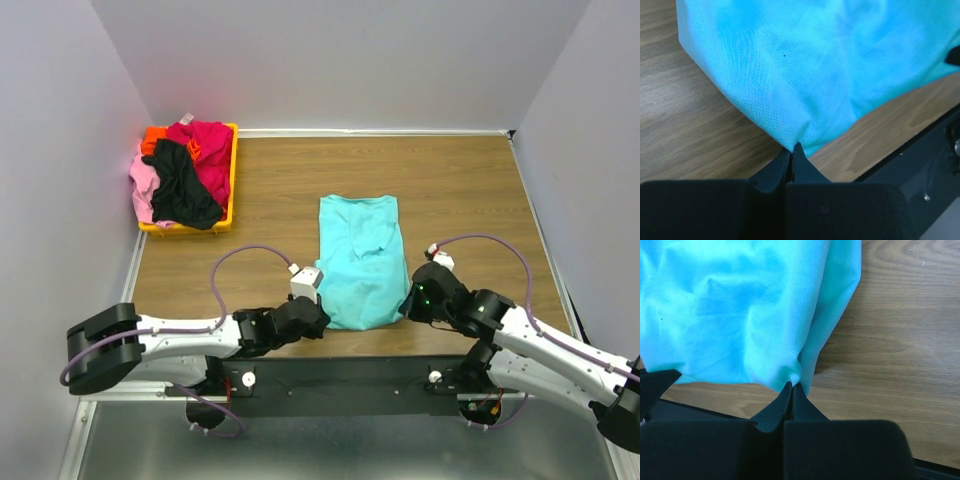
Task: Fold and stack the t-shirts
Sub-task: Fold the tshirt
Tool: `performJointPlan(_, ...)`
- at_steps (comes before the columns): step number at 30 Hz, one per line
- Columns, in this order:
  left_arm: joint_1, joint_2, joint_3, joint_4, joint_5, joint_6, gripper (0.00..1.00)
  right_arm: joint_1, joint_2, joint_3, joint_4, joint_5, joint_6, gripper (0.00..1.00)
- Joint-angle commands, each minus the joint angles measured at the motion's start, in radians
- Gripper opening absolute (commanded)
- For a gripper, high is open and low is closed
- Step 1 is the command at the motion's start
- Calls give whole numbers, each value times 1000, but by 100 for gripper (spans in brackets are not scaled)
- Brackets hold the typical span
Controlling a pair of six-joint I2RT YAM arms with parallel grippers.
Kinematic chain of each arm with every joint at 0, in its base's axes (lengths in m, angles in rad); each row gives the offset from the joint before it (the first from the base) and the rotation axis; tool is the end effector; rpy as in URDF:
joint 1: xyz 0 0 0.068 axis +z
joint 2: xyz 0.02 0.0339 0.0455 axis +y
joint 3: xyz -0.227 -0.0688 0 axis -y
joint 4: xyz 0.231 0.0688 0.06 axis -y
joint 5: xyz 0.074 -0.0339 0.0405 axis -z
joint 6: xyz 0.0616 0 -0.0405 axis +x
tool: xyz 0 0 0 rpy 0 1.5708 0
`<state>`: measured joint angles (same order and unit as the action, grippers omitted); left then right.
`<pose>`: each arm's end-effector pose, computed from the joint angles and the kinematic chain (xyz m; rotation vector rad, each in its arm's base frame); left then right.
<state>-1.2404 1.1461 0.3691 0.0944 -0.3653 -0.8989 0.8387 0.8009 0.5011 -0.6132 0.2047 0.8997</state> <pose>0.0972 -0.2154 0.1182 0.1919 2.3045 -0.7569 0.1313 0.1274 0.1593 0.1653 2.5188 0.4904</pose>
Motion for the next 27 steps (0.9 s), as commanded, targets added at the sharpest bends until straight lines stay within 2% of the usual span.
performJointPlan(1,-7,-81,-30,-9,40,38,0,8,-16,-15,13,42,7,0)
performJointPlan(7,-14,-215,-47,-50,13,28,0,8,-43,-13,18,50,4,1)
performJointPlan(14,-14,-350,-58,11,-165,29,0,10,-97,0,24,136,8,1)
performJointPlan(20,-8,-309,-13,62,-280,94,0,10,-126,77,36,286,-25,0)
performJointPlan(27,-1,-289,47,143,-290,186,0,10,-100,191,39,378,-82,1)
